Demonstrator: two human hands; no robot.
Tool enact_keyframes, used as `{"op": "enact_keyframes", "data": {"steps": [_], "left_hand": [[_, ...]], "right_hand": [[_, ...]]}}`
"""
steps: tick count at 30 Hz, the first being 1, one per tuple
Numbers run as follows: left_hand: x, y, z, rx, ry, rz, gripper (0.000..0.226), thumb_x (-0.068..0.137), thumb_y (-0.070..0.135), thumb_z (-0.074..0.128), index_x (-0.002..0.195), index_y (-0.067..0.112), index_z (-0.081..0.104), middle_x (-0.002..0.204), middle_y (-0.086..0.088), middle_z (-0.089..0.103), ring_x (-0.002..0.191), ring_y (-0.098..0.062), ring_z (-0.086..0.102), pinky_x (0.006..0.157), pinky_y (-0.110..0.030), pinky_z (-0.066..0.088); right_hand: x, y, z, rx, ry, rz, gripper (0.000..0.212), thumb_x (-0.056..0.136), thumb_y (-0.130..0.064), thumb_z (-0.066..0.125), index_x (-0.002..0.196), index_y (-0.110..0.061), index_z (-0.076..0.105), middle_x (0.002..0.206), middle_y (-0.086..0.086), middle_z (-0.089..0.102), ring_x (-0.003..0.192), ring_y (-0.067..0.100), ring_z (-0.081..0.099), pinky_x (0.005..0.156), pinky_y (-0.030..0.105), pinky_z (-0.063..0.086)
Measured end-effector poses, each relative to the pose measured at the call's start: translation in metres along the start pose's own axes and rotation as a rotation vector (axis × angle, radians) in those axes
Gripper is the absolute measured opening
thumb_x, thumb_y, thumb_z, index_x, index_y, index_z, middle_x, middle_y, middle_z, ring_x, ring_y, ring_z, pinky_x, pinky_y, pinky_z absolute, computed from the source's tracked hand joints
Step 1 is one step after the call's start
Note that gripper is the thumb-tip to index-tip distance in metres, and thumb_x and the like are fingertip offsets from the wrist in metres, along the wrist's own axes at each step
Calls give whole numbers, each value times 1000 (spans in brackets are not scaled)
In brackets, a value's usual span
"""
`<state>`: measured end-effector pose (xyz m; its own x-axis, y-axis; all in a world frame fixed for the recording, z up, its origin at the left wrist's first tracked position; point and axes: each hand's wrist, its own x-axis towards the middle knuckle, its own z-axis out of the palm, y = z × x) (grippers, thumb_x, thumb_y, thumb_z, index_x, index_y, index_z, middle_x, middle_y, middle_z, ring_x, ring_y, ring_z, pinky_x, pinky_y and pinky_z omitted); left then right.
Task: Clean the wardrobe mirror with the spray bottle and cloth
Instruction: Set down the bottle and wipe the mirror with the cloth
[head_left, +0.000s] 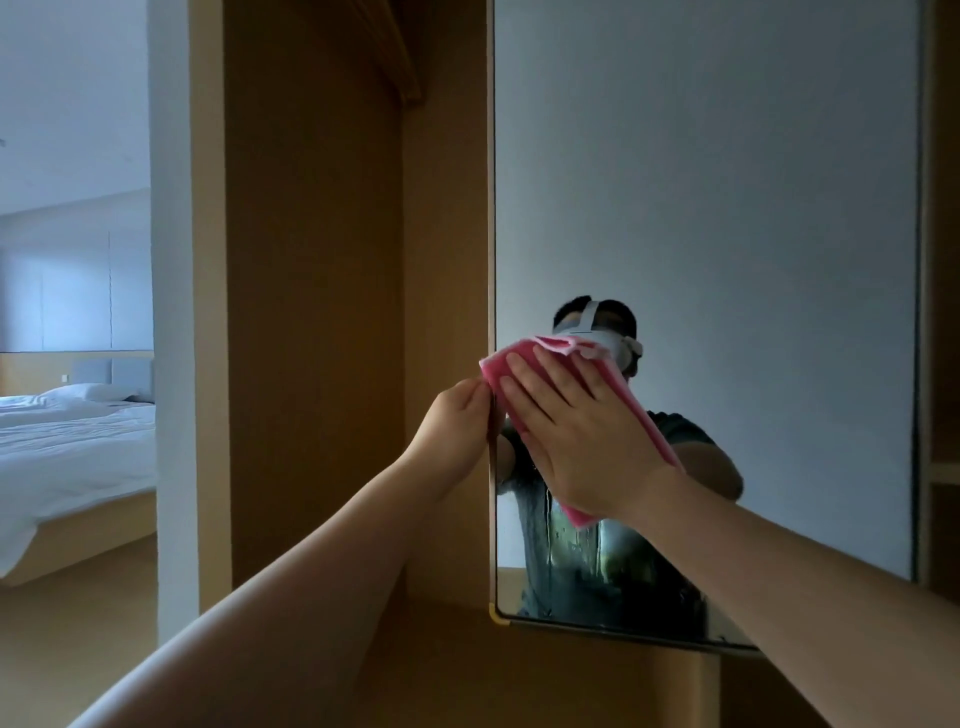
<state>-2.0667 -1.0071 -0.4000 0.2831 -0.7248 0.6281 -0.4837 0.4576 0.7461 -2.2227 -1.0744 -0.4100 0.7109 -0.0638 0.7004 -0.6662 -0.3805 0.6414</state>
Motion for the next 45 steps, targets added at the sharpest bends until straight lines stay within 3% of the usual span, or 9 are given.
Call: {"op": "enact_keyframes", "data": {"steps": [4, 8, 11, 13, 16, 26, 32, 39, 45], "left_hand": [[-15, -21, 6, 22, -25, -110, 32, 102, 21, 38, 99, 4, 65, 99, -26, 65, 84, -36, 63, 81, -52, 53], [-36, -44, 11, -48, -34, -206, 28, 102, 18, 38, 101, 10, 65, 93, -22, 66, 74, -26, 60, 65, -36, 50], [-48, -59, 11, -26, -39, -248, 27, 102, 18, 41, 100, 7, 66, 94, -21, 67, 79, -24, 60, 71, -35, 48], [-57, -71, 11, 5, -82, -273, 29, 101, 18, 42, 98, 1, 66, 93, -22, 66, 83, -31, 61, 77, -41, 50], [-71, -81, 15, -9, -124, -319, 26, 102, 15, 40, 97, 12, 65, 98, -18, 68, 95, -37, 65, 88, -54, 52], [-76, -83, 14, 140, -180, -259, 26, 103, 19, 38, 107, 8, 61, 101, -15, 68, 95, -32, 65, 87, -53, 52], [-74, -88, 14, 115, -189, -263, 26, 103, 18, 38, 110, 9, 61, 102, -14, 68, 94, -29, 67, 84, -53, 53], [-73, -91, 12, 25, -181, -273, 25, 102, 11, 36, 105, 4, 61, 100, -24, 67, 92, -38, 68, 84, -56, 54], [-73, -95, 11, -91, -187, -281, 27, 103, 9, 35, 98, 7, 61, 83, -11, 70, 79, -28, 71, 76, -45, 59]], "right_hand": [[1, 0, 3, 34, 25, -4, 60, 100, -37, 31, 153, -10, 23, 159, 14, 17, 148, 33, 11, 120, 52, 5], [2, 1, 5, 82, 51, 8, 58, 101, -37, 24, 152, -11, 21, 159, 13, 15, 149, 31, 10, 121, 50, 4], [4, 2, 6, 56, 67, 7, 59, 99, -36, 26, 152, -10, 20, 159, 14, 14, 149, 32, 9, 121, 49, 1], [4, 2, 6, 38, 59, 5, 59, 99, -36, 26, 152, -10, 21, 159, 14, 15, 149, 33, 9, 121, 50, 2], [4, 2, 6, 32, 54, 10, 58, 99, -36, 25, 152, -10, 24, 159, 14, 18, 148, 33, 11, 121, 51, 3], [0, -18, 11, 52, 62, 124, 59, 101, -35, 25, 154, -10, 17, 161, 15, 12, 149, 35, 6, 120, 52, 1], [-14, -52, 25, 126, 57, 227, 60, 101, -35, 25, 154, -10, 14, 161, 16, 10, 149, 35, 5, 119, 54, 5], [-58, -103, 41, 205, 14, 258, 63, 99, -37, 19, 155, -9, 8, 161, 17, 5, 148, 36, 8, 119, 53, -4], [-86, -121, 50, 244, -14, 220, 63, 101, -35, 27, 155, -9, 7, 162, 14, 4, 149, 33, 12, 118, 52, 9]]}}
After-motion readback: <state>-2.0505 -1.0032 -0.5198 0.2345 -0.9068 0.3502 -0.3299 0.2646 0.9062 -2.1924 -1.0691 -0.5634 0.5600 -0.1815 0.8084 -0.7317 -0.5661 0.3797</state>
